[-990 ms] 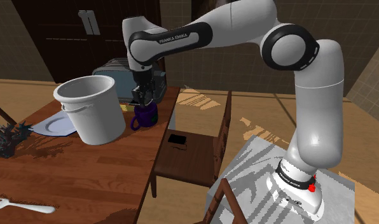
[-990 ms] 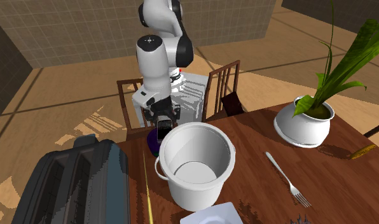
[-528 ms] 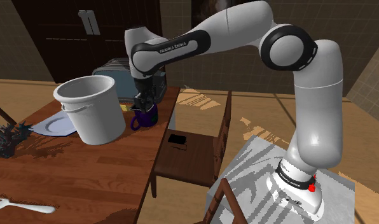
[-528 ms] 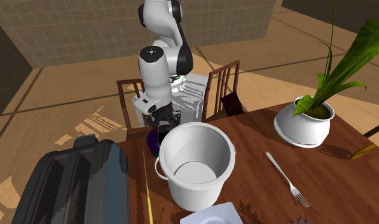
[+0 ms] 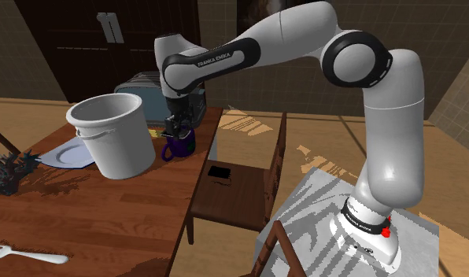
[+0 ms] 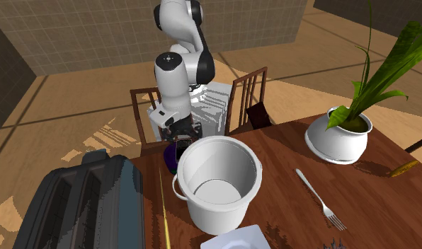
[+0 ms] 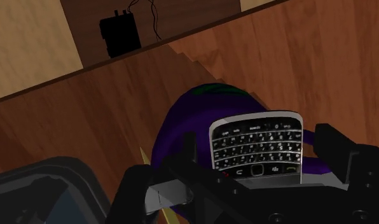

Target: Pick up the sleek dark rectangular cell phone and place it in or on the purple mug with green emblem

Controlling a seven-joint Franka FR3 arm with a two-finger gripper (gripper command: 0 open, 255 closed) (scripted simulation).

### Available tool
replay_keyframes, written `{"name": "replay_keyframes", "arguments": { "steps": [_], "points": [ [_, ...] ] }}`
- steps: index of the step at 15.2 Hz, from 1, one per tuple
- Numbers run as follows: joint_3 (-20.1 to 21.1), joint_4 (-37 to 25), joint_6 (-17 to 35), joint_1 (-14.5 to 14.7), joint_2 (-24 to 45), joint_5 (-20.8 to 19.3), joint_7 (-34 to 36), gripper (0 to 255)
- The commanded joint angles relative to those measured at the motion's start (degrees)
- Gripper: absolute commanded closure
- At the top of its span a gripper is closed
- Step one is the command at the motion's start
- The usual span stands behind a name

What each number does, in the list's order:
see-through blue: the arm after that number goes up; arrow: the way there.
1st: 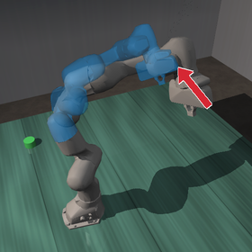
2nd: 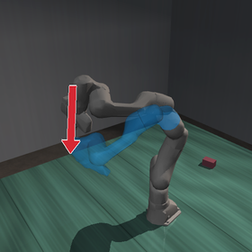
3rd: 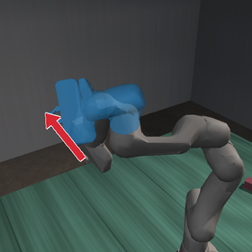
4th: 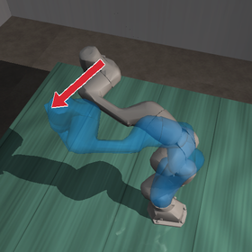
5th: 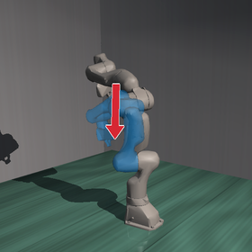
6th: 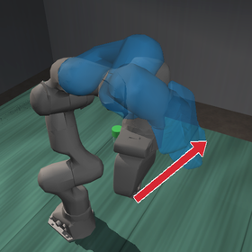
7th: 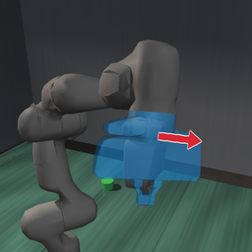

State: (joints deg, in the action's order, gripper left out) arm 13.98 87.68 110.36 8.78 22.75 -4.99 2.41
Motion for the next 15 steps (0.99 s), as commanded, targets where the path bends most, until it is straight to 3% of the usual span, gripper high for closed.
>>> {"name": "replay_keyframes", "arguments": {
  "steps": [1, 4, 8, 15],
  "points": [
    [0.0, 0.0, 0.0, 0.0, 0.0, 0.0, 0.0, 0],
    [0.0, 0.0, 0.0, 0.0, 0.0, 0.0, 0.0, 0],
    [0.2, -6.0, -6.9, 0.1, -0.9, 0.3, -0.3, 0],
    [0.2, -6.0, -6.9, 0.1, -0.9, 0.3, -0.3, 0]
  ]
}}
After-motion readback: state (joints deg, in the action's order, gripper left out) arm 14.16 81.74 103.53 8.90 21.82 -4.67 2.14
